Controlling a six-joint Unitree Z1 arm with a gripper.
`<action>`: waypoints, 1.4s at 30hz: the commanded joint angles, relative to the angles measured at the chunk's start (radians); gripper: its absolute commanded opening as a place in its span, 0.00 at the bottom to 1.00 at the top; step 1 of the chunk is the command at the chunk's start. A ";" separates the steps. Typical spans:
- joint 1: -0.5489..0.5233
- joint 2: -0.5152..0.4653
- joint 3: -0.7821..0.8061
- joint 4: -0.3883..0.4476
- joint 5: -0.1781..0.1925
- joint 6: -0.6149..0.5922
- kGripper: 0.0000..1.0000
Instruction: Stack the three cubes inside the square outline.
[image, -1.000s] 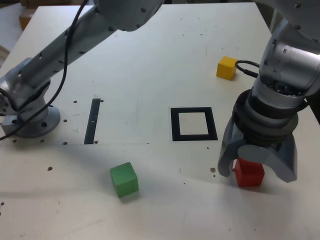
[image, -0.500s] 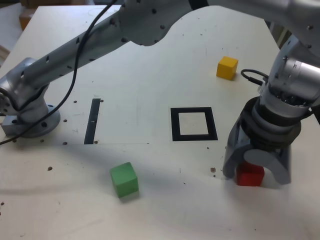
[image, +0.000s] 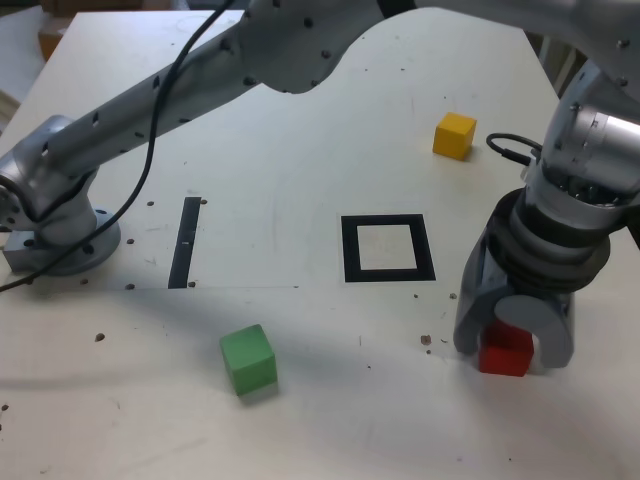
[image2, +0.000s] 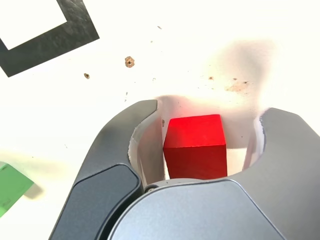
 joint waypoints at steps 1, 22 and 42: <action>0.002 0.012 -0.004 0.015 -0.008 0.004 0.41; 0.006 -0.095 0.042 0.016 0.043 0.067 0.24; 0.239 -0.374 0.519 -0.022 0.086 0.087 0.23</action>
